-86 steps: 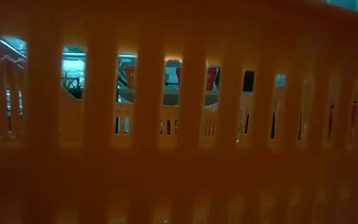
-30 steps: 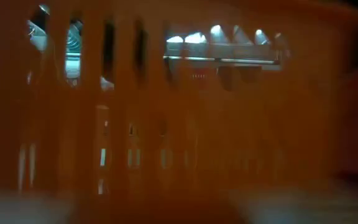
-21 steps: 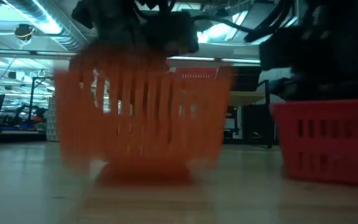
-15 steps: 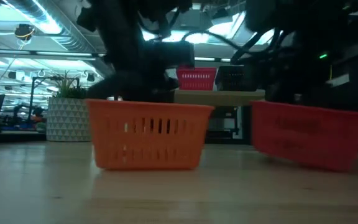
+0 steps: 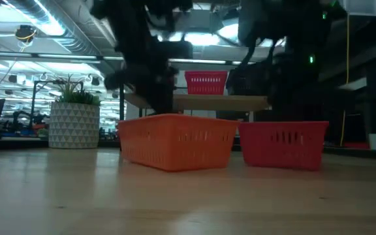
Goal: Stack baskets on shelf by color
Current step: Stack the red bin on top of the red bins on the shelf
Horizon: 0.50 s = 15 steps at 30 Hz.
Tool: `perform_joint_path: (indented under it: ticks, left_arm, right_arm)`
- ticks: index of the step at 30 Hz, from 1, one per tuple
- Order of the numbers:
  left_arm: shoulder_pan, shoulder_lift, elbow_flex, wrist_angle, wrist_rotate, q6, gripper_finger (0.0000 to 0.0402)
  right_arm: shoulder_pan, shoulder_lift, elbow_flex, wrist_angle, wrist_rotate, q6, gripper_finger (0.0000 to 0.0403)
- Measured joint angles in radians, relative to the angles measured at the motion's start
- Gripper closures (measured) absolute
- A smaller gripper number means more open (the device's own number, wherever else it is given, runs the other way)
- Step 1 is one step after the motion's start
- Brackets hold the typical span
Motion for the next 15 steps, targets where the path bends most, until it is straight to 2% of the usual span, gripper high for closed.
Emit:
perform_joint_path:
  ticks: [5,10,13,15]
  left_arm:
    - [-0.013,-0.133,0.000,-0.089,0.022,-0.043,0.0401]
    - [-0.081,-0.192,0.001,-0.131,0.022,-0.155,0.0400]
    - [-0.144,-0.212,0.003,-0.162,0.013,-0.167,0.0401]
    - [-0.176,-0.210,0.002,-0.197,0.018,-0.175,0.0401]
  right_arm:
    - [0.010,-0.127,0.018,-0.025,-0.073,0.074,0.0264]
    - [0.055,-0.197,0.014,0.182,-0.231,0.253,0.0264]
    - [0.131,-0.174,0.007,0.265,-0.233,0.306,0.0264]
    - [0.171,-0.155,0.009,0.257,-0.154,0.368,0.0264]
